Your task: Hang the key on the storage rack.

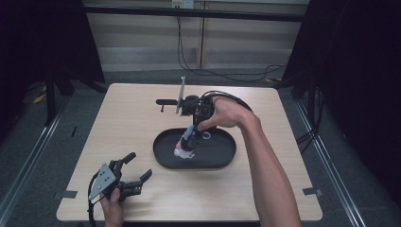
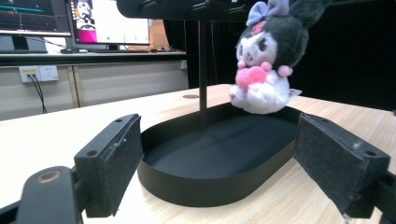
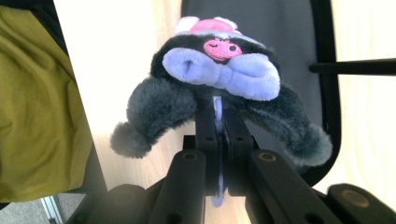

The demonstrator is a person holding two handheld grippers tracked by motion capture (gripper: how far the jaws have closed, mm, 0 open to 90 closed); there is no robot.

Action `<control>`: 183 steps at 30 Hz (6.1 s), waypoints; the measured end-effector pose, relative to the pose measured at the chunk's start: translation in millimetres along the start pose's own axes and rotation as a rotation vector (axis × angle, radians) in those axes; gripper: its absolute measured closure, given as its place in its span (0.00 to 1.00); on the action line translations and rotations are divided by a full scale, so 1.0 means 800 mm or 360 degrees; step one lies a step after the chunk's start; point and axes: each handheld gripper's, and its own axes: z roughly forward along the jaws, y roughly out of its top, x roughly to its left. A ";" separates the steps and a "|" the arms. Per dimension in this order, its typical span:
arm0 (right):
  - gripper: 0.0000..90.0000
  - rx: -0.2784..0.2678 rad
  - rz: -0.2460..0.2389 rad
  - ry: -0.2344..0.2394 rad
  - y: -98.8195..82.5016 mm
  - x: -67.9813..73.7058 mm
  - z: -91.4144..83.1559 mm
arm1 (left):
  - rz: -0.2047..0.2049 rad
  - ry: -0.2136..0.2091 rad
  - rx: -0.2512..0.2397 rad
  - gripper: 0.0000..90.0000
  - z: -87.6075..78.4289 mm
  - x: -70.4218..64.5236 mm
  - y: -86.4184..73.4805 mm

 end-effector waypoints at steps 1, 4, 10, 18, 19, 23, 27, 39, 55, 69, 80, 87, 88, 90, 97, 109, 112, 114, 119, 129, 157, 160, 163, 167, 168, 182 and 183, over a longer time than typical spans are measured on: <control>0.97 -0.0006 0.0012 0.0006 0.000 -0.002 0.000 | 0.0007 -0.0001 0.0005 0.17 0.000 0.000 0.000; 0.97 0.0007 0.0021 -0.0003 0.003 -0.010 0.001 | 0.0007 -0.0002 0.0005 0.17 0.000 0.000 0.000; 0.97 -0.0018 0.0035 0.0004 0.004 -0.021 -0.004 | 0.0008 -0.0004 0.0006 0.17 0.000 0.000 0.000; 0.97 -0.0037 0.0059 -0.0005 0.005 -0.030 -0.012 | 0.0009 -0.0005 0.0006 0.17 0.000 0.000 0.000; 0.97 -0.0038 0.0058 -0.0006 0.006 -0.031 -0.014 | 0.0009 -0.0004 0.0006 0.17 0.000 0.000 0.000; 0.97 -0.0063 0.0057 0.0012 0.008 -0.037 -0.018 | 0.0013 -0.0002 0.0005 0.17 -0.001 0.001 0.000; 0.97 -0.0057 0.0046 0.0021 0.012 -0.044 -0.019 | 0.0009 -0.0004 0.0004 0.17 -0.001 0.000 0.000; 0.97 -0.0040 0.0083 -0.0009 0.012 -0.063 -0.023 | 0.0012 -0.0008 0.0001 0.17 0.000 0.000 0.000; 0.97 -0.0045 0.0070 -0.0034 0.019 -0.078 -0.020 | 0.0014 -0.0010 0.0003 0.17 -0.001 0.000 0.000; 0.97 -0.0024 0.0094 -0.0093 0.015 -0.083 -0.016 | 0.0012 -0.0006 0.0002 0.17 -0.001 0.000 0.000; 0.98 -0.0076 0.0110 -0.0105 0.015 -0.087 -0.019 | 0.0012 -0.0010 0.0005 0.17 -0.001 0.000 0.000; 0.98 -0.0104 0.0118 -0.0073 0.014 -0.089 -0.013 | 0.0013 -0.0013 0.0004 0.17 -0.001 0.000 0.000; 0.98 -0.0100 0.0114 -0.0063 0.014 -0.089 -0.012 | 0.0012 -0.0012 0.0004 0.17 -0.001 0.000 0.000; 0.98 -0.0104 0.0110 -0.0059 0.012 -0.089 -0.010 | 0.0013 -0.0011 0.0003 0.17 -0.001 0.000 0.000; 0.93 -0.0164 0.0098 -0.0065 0.008 -0.085 -0.013 | 0.0009 -0.0012 0.0007 0.17 -0.001 0.000 0.000; 0.79 -0.0345 0.0112 -0.0042 -0.002 -0.070 -0.019 | 0.0011 -0.0010 0.0004 0.17 -0.001 0.000 0.000; 0.75 -0.0405 0.0130 -0.0055 -0.007 -0.067 -0.021 | 0.0023 -0.0002 0.0006 0.17 -0.001 0.000 0.000; 0.74 -0.0443 0.0134 -0.0030 -0.011 -0.062 -0.023 | 0.0025 -0.0003 0.0005 0.17 -0.001 0.000 0.000; 0.74 -0.0500 0.0100 -0.0008 -0.019 -0.046 -0.020 | 0.0005 -0.0007 0.0009 0.17 -0.001 -0.001 0.000; 0.63 -0.0643 0.0133 -0.0068 -0.056 -0.016 -0.005 | 0.0024 -0.0014 0.0019 0.17 -0.001 0.001 0.000; 0.23 -0.1351 0.0508 -0.0345 -0.171 0.086 0.132 | 0.0012 -0.0010 0.0021 0.17 -0.001 0.000 0.000; 0.17 -0.1434 0.0565 -0.0393 -0.186 0.095 0.148 | 0.0011 -0.0009 0.0022 0.17 -0.002 0.000 0.000; 0.16 -0.1547 0.0620 -0.0421 -0.201 0.103 0.164 | 0.0019 -0.0014 0.0021 0.17 -0.001 0.001 0.000; 0.17 -0.1606 0.0751 -0.0624 -0.215 0.115 0.189 | 0.0021 -0.0015 0.0022 0.17 -0.001 0.001 0.000; 0.16 -0.1643 0.0767 -0.0686 -0.219 0.118 0.195 | 0.0019 -0.0014 0.0021 0.17 -0.001 0.001 0.000; 0.18 -0.2162 0.0921 -0.1220 -0.244 0.141 0.242 | 0.0006 -0.0009 0.0020 0.17 -0.001 0.000 0.000; 0.17 -0.2184 0.0917 -0.1238 -0.244 0.142 0.242 | 0.0005 -0.0008 0.0021 0.17 -0.002 0.000 0.000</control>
